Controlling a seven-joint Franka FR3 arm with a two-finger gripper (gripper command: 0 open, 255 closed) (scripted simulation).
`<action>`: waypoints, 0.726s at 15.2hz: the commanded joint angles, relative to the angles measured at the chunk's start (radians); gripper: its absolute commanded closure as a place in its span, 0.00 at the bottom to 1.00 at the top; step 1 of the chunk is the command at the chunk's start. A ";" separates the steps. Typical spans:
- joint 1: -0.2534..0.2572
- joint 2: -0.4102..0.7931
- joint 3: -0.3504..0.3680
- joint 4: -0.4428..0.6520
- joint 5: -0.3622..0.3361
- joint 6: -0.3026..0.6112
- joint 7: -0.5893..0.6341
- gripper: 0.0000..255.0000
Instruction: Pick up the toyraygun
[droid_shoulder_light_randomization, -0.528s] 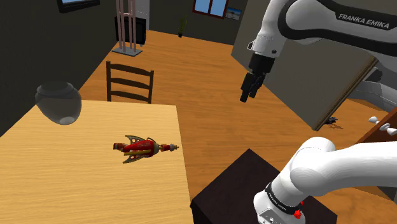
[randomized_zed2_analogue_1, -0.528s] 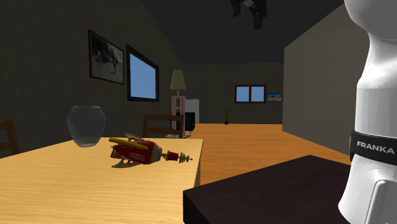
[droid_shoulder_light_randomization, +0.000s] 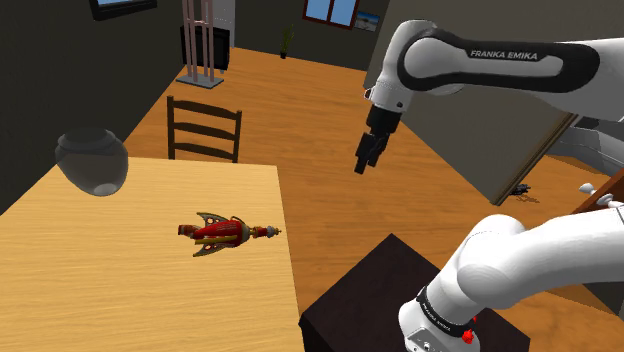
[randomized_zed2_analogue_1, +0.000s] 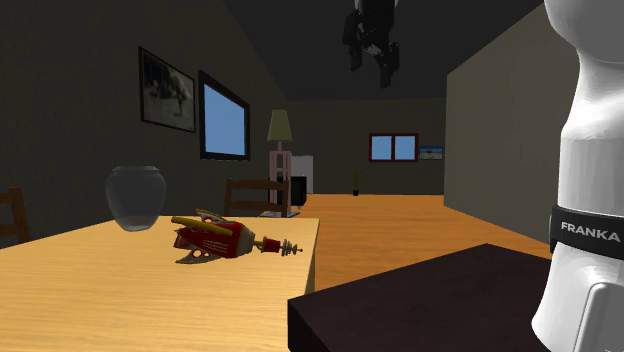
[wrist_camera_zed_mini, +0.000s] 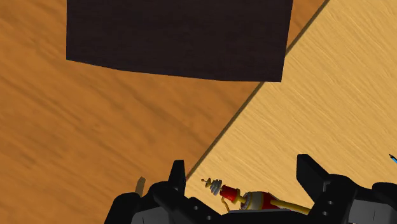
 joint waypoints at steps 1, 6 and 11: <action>0.011 0.059 -0.010 -0.010 0.015 0.067 -0.034 0.00; 0.041 0.223 -0.034 -0.017 0.062 0.225 -0.130 0.00; 0.074 0.409 -0.052 0.015 0.133 0.361 -0.238 0.00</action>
